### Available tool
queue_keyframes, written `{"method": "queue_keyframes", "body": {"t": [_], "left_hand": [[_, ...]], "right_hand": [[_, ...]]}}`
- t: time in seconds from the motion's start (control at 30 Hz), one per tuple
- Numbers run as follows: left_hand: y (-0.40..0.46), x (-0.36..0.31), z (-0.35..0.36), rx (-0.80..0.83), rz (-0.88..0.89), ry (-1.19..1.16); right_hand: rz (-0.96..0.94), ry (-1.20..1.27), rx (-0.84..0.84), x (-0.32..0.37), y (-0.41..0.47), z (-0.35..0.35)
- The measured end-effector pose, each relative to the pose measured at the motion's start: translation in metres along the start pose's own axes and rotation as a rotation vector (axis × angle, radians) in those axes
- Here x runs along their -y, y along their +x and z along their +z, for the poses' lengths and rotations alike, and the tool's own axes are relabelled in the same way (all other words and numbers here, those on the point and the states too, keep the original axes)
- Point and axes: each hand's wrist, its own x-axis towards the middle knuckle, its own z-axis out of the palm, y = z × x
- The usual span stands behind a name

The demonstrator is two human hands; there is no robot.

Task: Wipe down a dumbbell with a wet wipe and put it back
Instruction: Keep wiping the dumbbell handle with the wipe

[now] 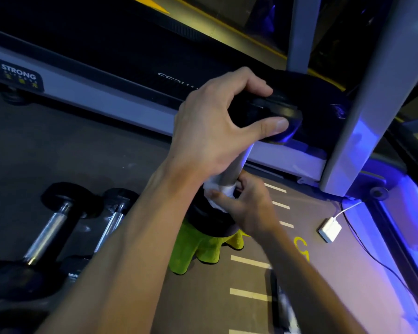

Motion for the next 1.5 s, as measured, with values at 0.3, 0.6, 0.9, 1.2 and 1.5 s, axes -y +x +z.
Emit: {"method": "queue_keyframes", "body": {"t": [0.3,0.6,0.9,1.2,1.5], "left_hand": [[0.002,0.001,0.003,0.025,-0.006,-0.022],[0.004,0.005,0.003,0.006,-0.007,-0.069],[0.007,0.006,0.005,0.029,-0.019,-0.092],[0.008,0.01,0.002,-0.009,-0.004,-0.11],[0.013,0.012,0.006,0.011,-0.012,-0.124]], "right_hand": [[0.003,0.444,0.086,-0.018,-0.015,-0.011],[-0.163,0.427,-0.282,0.024,-0.001,0.012],[0.175,0.545,0.174,0.043,0.024,0.008],[0.145,0.351,-0.381,0.061,-0.006,0.044],[-0.032,0.353,-0.222,0.039,-0.018,0.026]]}}
